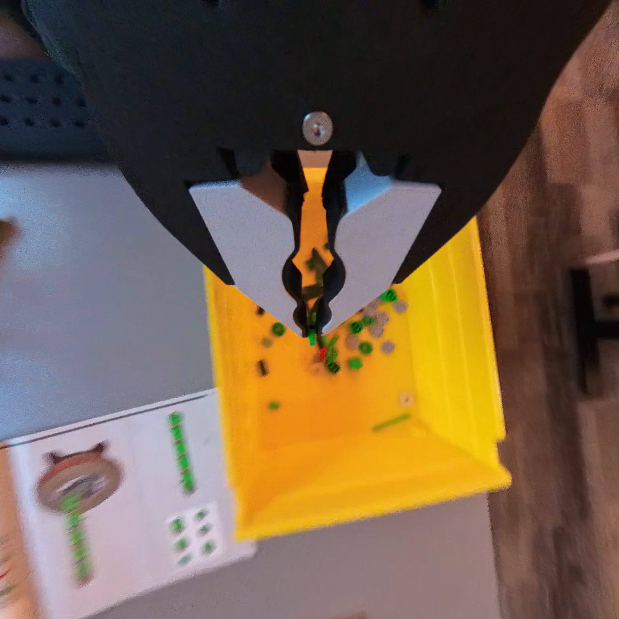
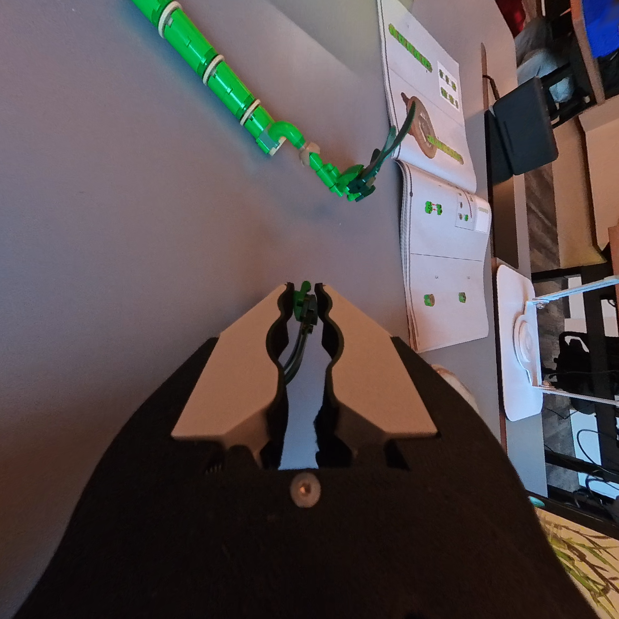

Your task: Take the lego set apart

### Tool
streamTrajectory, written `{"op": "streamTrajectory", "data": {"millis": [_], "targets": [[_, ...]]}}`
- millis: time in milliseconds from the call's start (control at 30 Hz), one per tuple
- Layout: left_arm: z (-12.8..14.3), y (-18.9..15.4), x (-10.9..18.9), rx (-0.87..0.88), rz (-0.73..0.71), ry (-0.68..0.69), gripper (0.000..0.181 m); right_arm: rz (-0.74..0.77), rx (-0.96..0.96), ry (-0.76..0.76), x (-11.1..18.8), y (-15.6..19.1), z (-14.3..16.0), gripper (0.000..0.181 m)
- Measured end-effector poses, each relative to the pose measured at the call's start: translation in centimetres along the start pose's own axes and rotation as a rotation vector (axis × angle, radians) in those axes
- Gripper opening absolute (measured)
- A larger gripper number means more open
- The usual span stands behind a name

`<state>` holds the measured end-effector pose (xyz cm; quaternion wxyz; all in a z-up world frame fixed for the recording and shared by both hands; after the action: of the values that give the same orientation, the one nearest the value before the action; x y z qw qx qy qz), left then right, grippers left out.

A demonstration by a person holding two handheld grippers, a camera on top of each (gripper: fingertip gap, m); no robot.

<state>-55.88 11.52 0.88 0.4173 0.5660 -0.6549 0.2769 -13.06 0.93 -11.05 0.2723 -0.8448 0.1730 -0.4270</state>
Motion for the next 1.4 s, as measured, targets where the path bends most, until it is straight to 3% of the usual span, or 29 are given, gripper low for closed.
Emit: {"op": "streamTrajectory", "data": {"millis": [133,200,333,400,467,567,667,767,867,967,1133,1400], "targets": [[1.7,2.3,-2.7,0.114,0.063,0.061,0.004,0.027,0.001,0.001,0.3,-0.4,-0.2,0.012],[2.5,3.0,-3.3,0.174,0.079,0.097,0.026,0.037,0.010,0.016,0.3,-0.5,0.0,0.012],[1.0,3.5,-2.4,0.241,0.120,-0.008,0.043,0.065,0.019,0.029,0.4,-0.8,0.1,0.012],[-0.9,2.2,-0.9,0.244,0.202,-0.126,0.042,0.119,0.026,0.033,0.6,-1.4,0.1,0.012],[-3.8,-1.2,2.0,0.193,0.391,-0.317,0.039,0.224,0.054,0.019,1.2,-2.5,-0.2,0.012],[-6.9,-9.9,7.8,0.026,0.848,-0.569,0.035,0.370,0.074,-0.070,2.9,-4.0,-1.4,0.012],[-6.1,-19.2,9.9,-0.227,1.188,-0.473,0.034,0.461,0.074,-0.146,4.4,-4.8,-2.4,0.012],[-4.6,-27.4,8.2,-0.426,1.344,-0.317,0.026,0.504,0.092,-0.181,5.2,-5.0,-2.8,0.012],[-3.3,-33.3,4.9,-0.528,1.379,-0.249,0.017,0.522,0.111,-0.201,5.5,-5.1,-3.0,0.012],[-2.2,-36.5,2.9,-0.555,1.409,-0.264,0.018,0.530,0.113,-0.218,5.7,-5.1,-3.2,0.012],[-1.3,-38.1,1.7,-0.588,1.373,-0.392,0.024,0.524,0.114,-0.266,6.0,-4.9,-3.9,0.012],[-0.1,-39.7,0.9,-0.596,1.396,-0.329,0.017,0.512,0.138,-0.226,5.2,-4.6,-4.0,0.012]]}}
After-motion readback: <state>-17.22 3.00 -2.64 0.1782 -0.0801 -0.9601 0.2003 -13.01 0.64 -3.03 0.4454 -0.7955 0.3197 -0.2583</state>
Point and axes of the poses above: each gripper's, where its closed fingertips meet, x back along the fingers, z out of its underside, y = z × x across the jaws, the point moved 4 cm from there along x, back along the fingers, and after that the axes turned 3 degrees about x, right-handed, at the moved point
